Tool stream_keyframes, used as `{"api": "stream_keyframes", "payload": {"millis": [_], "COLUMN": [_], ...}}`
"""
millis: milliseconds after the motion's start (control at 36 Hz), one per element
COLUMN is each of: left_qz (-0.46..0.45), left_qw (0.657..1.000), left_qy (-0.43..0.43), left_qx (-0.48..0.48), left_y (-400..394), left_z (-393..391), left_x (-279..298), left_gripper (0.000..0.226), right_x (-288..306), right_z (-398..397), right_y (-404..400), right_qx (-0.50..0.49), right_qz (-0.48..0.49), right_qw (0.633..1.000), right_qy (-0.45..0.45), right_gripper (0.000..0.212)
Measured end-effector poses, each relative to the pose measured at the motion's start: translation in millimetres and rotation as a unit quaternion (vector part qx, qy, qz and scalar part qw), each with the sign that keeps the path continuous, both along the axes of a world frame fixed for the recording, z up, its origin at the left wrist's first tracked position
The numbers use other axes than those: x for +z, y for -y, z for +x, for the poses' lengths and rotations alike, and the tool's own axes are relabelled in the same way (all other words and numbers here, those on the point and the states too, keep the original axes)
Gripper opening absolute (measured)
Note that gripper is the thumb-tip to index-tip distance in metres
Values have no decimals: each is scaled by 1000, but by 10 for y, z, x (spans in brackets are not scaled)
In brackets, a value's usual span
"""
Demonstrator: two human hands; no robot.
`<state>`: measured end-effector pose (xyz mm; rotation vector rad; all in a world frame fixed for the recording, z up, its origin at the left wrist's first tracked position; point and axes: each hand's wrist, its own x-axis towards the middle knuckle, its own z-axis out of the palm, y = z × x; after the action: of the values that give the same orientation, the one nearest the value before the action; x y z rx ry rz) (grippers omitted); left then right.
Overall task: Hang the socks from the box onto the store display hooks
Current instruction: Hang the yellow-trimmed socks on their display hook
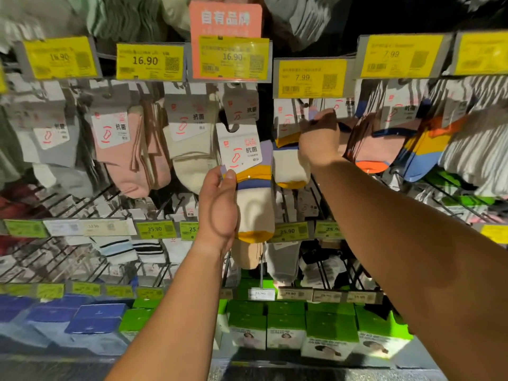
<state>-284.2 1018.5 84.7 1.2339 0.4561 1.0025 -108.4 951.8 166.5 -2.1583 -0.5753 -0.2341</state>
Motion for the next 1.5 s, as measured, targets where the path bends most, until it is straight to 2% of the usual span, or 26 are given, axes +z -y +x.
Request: {"api": "stream_keyframes", "payload": {"millis": [28, 56, 111, 139, 194, 250, 333, 389, 472, 528, 611, 694, 917, 1000, 1083, 1139, 1194, 1250, 1306, 1361, 1444, 1472, 1500], "left_qz": [3, 5, 13, 20, 19, 29, 116, 176, 203, 235, 279, 278, 274, 211, 191, 192, 171, 164, 180, 174, 183, 190, 194], "left_qw": [1000, 1000, 1000, 1000, 999, 999, 989, 978, 969, 961, 951, 953, 954, 969, 962, 949, 941, 921, 900, 894, 878, 867, 858], "left_qy": [-3, -4, -7, -2, -5, -21, -62, -74, -70, -85, -84, -69, -82, -100, -194, -249, -291, -354, -396, -413, -443, -460, -475], "left_qx": [-4, -8, -15, -20, -29, -31, -62, -85, -124, -121, -107, -97, -94, -81, -22, 8, 10, -1, -6, -8, -8, -18, -29], "left_y": [1, -6, 8, 16, 31, 40, 114, 185, 294, 328, 376, 408, 396, 341, 198, 87, -27, -104, -135, -159, -213, -220, -223], "left_z": [6, 14, 25, 39, 66, 108, 148, 157, 209, 240, 237, 233, 276, 399, 715, 923, 1082, 1176, 1219, 1205, 1183, 1163, 1135], "left_x": [4, -5, 4, -5, 2, 0, 4, 26, 77, 92, 136, 225, 318, 324, 436, 569, 657, 639, 589, 539, 401, 367, 339], "left_gripper": [20, 20, 19, 16, 12, 10, 21, 25, 14, 14, 14, 15, 12, 11, 21, 23, 19, 27, 34, 40, 48, 49, 49], "right_x": [-8, -42, -94, -143, -227, -370, -654, -727, -698, -683, -637, -536, -383, -333, -205, -55, 65, 74, 9, -66, -267, -359, -438], "right_z": [-7, 25, 92, 47, -93, -388, -734, -859, -899, -882, -846, -825, -717, -644, -379, -181, -74, 22, 73, 57, 84, 109, 118], "right_y": [-12, -19, -7, 22, 108, 232, 382, 438, 596, 675, 722, 735, 694, 618, 416, 265, 172, 135, 90, 31, 19, -3, -36], "right_qx": [-13, 3, -6, -27, -50, -3, 99, 125, 101, 104, 124, 126, 138, 122, 65, 41, 55, 74, 95, 80, 49, 60, 100], "right_qz": [-3, 34, 158, 197, 204, 182, 95, 104, 192, 232, 255, 253, 268, 237, 80, -9, -118, -232, -305, -340, -223, -195, -238], "right_qw": [1000, 999, 980, 972, 975, 983, 989, 987, 975, 966, 958, 959, 947, 954, 989, 994, 990, 970, 947, 937, 970, 978, 964], "right_qy": [-6, -26, -120, -128, -71, -3, 57, 11, -46, -43, -32, -25, -113, -136, -109, -100, -50, -16, 23, 9, -83, -47, -71], "right_gripper": [48, 49, 49, 48, 42, 29, 48, 46, 21, 15, 13, 12, 23, 41, 42, 35, 33, 33, 32, 31, 39, 46, 53]}}
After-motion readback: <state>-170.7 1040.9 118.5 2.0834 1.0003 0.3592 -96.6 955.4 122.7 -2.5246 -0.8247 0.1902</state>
